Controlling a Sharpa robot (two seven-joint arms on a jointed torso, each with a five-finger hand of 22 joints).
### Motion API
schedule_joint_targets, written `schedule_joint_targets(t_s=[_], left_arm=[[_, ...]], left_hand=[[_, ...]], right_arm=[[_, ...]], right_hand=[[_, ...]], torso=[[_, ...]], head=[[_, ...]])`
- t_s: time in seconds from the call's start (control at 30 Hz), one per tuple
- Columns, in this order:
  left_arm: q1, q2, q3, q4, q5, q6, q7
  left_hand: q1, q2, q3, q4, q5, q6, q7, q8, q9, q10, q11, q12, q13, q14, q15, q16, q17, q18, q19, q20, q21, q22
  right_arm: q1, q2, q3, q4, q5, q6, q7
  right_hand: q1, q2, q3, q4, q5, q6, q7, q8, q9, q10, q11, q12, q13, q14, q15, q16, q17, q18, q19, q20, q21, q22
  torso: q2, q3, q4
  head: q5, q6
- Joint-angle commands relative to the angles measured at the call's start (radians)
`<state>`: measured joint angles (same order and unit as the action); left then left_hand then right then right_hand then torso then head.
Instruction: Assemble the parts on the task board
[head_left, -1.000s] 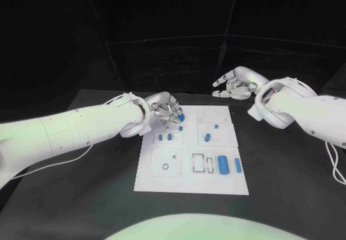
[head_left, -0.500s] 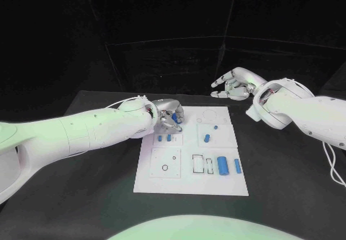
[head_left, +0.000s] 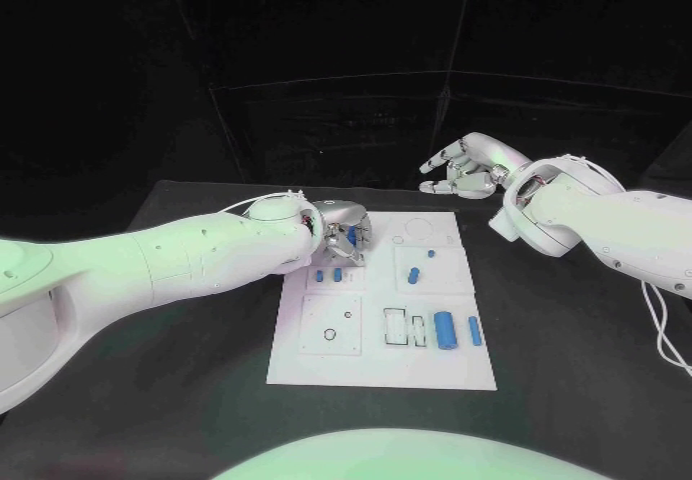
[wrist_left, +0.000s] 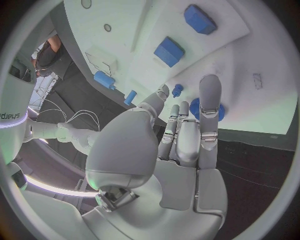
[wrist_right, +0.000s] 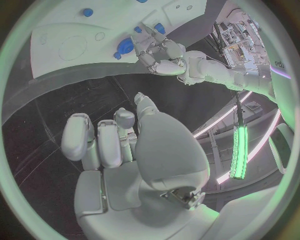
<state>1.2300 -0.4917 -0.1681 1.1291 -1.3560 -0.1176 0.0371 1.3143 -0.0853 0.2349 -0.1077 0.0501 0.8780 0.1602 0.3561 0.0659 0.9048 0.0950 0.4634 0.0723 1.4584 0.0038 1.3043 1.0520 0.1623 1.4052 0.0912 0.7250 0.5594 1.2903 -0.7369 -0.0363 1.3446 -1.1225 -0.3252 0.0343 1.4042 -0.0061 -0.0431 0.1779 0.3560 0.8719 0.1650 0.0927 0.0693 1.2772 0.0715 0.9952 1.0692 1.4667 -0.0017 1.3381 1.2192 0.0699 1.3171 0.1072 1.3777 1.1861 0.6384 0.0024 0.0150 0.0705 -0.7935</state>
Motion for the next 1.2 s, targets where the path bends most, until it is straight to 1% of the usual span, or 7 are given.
schedule_joint_targets(t_s=[0.03,0.13,0.43,0.53,0.8,1.03,1.2], left_arm=[[0.001,0.008,0.0,-0.006,-0.022,0.027,-0.013],[0.001,0.013,0.0,-0.009,-0.034,0.037,-0.012],[0.001,0.028,0.001,-0.028,-0.051,0.067,-0.016],[0.001,0.032,0.001,-0.034,-0.059,0.078,-0.017],[-0.003,0.041,0.001,-0.044,-0.077,0.103,-0.02],[-0.004,0.038,0.001,-0.047,-0.08,0.106,-0.037],[-0.005,0.038,0.001,-0.047,-0.08,0.112,-0.039]], left_hand=[[0.009,0.019,0.005,-0.006,-0.003,0.011,-0.001,-0.008,0.001,0.01,0.0,-0.007,-0.003,0.01,-0.003,0.006,0.003,0.008,0.009,0.002,0.011,0.009],[0.02,0.032,0.015,-0.013,-0.003,0.023,-0.005,-0.01,0.001,0.031,-0.005,-0.004,-0.003,0.011,-0.006,0.007,0.002,0.006,0.013,0.0,0.025,0.025],[0.026,0.045,0.039,-0.028,-0.002,0.046,-0.011,-0.021,0.001,0.058,-0.011,-0.016,-0.009,0.013,-0.011,0.007,-0.004,0.004,0.019,-0.005,0.046,0.048],[0.024,0.048,0.048,-0.032,-0.002,0.056,-0.013,-0.025,0.001,0.07,-0.013,-0.022,-0.009,0.011,-0.013,-0.001,-0.023,-0.001,0.024,-0.006,0.07,0.076],[0.013,0.048,0.061,-0.04,-0.002,0.072,-0.016,-0.036,0.0,0.087,-0.016,-0.038,-0.01,0.011,-0.016,-0.01,-0.045,-0.004,0.029,-0.009,0.09,0.098],[0.002,0.043,0.071,-0.047,-0.002,0.073,-0.014,-0.052,-0.001,0.088,-0.014,-0.06,-0.011,0.011,-0.015,-0.014,-0.059,-0.009,0.033,-0.01,0.11,0.122],[0.002,0.052,0.085,-0.052,-0.002,0.083,-0.014,-0.058,0.0,0.1,-0.015,-0.07,-0.01,0.012,-0.016,-0.015,-0.066,-0.011,0.037,-0.011,0.124,0.137]], right_arm=[[0.002,0.001,0.001,0.002,-0.003,-0.013,0.005],[0.002,0.002,0.001,0.002,-0.003,-0.013,0.005],[0.002,0.002,0.001,0.001,-0.003,-0.013,0.004],[0.002,0.003,0.001,0.001,-0.003,-0.013,0.004],[0.002,0.003,0.001,0.002,-0.003,-0.013,0.004],[0.002,0.002,0.001,0.002,-0.003,-0.013,0.004],[0.002,0.002,0.001,0.002,-0.003,-0.013,0.004]], right_hand=[[0.002,0.011,0.002,0.005,0.004,-0.007,0.001,0.003,0.0,-0.004,0.002,-0.003,0.001,0.032,-0.002,-0.005,-0.001,0.016,-0.005,0.0,-0.007,-0.001],[0.002,0.011,0.002,0.005,0.004,-0.007,0.001,0.003,0.0,-0.004,0.002,-0.003,0.001,0.032,-0.002,-0.005,-0.001,0.016,-0.005,0.0,-0.007,-0.001],[0.002,0.011,0.002,0.005,0.004,-0.007,0.001,0.003,0.0,-0.004,0.002,-0.003,0.001,0.032,-0.002,-0.005,-0.001,0.016,-0.005,0.0,-0.007,-0.001],[0.002,0.011,0.002,0.005,0.004,-0.007,0.001,0.003,0.0,-0.004,0.002,-0.003,0.001,0.032,-0.002,-0.005,-0.001,0.016,-0.005,0.0,-0.007,-0.001],[0.002,0.011,0.002,0.005,0.004,-0.007,0.001,0.003,0.0,-0.004,0.002,-0.003,0.001,0.032,-0.002,-0.005,-0.001,0.016,-0.005,0.0,-0.007,-0.001],[0.005,0.013,0.003,0.005,0.005,-0.006,0.001,0.004,0.001,-0.005,0.002,-0.004,0.001,0.031,-0.002,-0.006,-0.002,0.016,-0.006,0.0,-0.007,-0.001],[0.005,0.013,0.003,0.005,0.005,-0.006,0.001,0.004,0.001,-0.005,0.002,-0.004,0.001,0.031,-0.002,-0.006,-0.002,0.016,-0.006,0.0,-0.007,-0.001]], torso=[[0.0,0.0008,-0.0005],[0.0,0.0001,-0.0007],[-0.001,0.0003,0.0002],[-0.001,0.0005,0.0008],[-0.001,0.0003,0.0],[-0.001,-0.0005,0.0007],[-0.001,-0.0001,0.0013]], head=[[0.001,-0.001],[0.0,-0.001],[-0.001,-0.003],[-0.001,-0.004],[0.0,-0.004],[-0.005,-0.004],[-0.002,-0.005]])
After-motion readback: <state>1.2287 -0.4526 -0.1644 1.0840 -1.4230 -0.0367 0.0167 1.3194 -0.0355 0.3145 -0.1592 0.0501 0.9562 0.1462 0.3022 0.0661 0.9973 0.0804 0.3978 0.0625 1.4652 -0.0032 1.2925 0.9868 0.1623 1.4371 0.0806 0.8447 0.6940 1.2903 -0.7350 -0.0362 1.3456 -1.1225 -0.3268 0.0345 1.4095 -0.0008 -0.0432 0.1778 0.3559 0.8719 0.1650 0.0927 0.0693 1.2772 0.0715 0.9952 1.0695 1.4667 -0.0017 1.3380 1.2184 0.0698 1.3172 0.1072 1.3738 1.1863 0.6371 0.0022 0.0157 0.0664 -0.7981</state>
